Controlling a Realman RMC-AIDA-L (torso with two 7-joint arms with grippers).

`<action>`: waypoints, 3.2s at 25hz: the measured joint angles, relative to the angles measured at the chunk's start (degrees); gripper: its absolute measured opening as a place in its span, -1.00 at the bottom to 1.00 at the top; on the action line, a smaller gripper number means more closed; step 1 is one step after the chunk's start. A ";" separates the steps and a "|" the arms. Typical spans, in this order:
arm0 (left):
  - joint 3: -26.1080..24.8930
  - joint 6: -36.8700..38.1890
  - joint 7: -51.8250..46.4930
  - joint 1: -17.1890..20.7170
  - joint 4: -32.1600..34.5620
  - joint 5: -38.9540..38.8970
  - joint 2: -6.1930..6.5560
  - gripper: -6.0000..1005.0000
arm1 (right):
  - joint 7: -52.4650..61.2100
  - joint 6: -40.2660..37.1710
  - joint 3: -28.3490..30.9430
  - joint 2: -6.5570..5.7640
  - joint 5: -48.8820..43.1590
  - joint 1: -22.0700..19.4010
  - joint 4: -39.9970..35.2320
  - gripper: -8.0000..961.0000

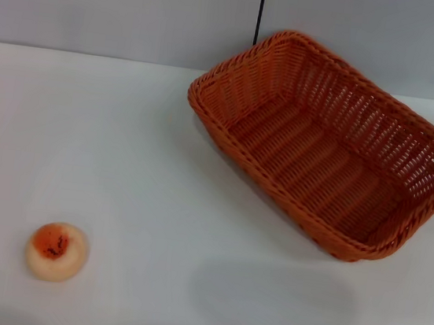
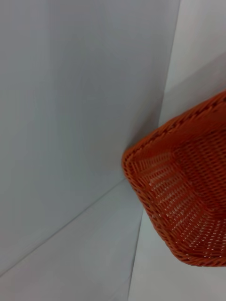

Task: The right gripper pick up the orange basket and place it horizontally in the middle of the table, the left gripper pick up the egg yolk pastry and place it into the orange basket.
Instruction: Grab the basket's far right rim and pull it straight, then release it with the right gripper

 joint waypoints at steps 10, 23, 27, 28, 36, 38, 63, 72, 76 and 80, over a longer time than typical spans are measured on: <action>0.03 0.31 -0.02 0.86 0.00 0.00 -0.15 0.67 | -1.17 8.69 -4.36 -2.30 -0.55 2.04 15.61 0.71; 0.03 0.20 -0.03 1.38 0.00 0.11 -0.20 0.67 | -8.57 21.53 -5.86 0.42 0.28 4.22 25.70 0.69; 0.03 0.36 -0.03 1.47 0.00 0.29 -0.20 0.67 | -10.24 24.54 -5.91 1.14 0.32 5.34 28.38 0.68; 0.03 0.40 -0.03 1.49 -0.01 0.29 -0.20 0.67 | -10.60 25.18 -5.93 1.26 0.32 5.55 29.05 0.68; 0.03 0.45 -0.03 1.84 -0.09 0.36 -0.21 0.67 | -11.89 27.00 -7.01 2.36 0.40 6.15 29.81 0.67; 0.03 0.45 -0.03 1.84 -0.09 0.35 -0.21 0.67 | -11.88 27.03 -7.53 2.46 0.40 6.20 29.71 0.67; -0.06 0.25 -0.03 1.22 -0.09 0.36 -0.11 0.66 | -13.80 31.38 -13.89 3.17 1.03 6.45 29.10 -0.61; 0.02 1.45 -0.03 2.15 -0.10 0.36 -0.11 0.66 | -23.72 28.06 -15.44 4.15 2.93 7.84 27.69 -0.61; 0.03 2.93 -0.03 3.26 -0.09 0.35 -0.12 0.66 | -26.90 25.20 -15.51 4.70 3.96 8.12 24.04 -0.62; 0.03 3.26 -0.03 3.55 -0.09 0.35 -0.12 0.66 | -29.50 23.38 -15.51 4.80 4.07 8.64 23.50 -0.63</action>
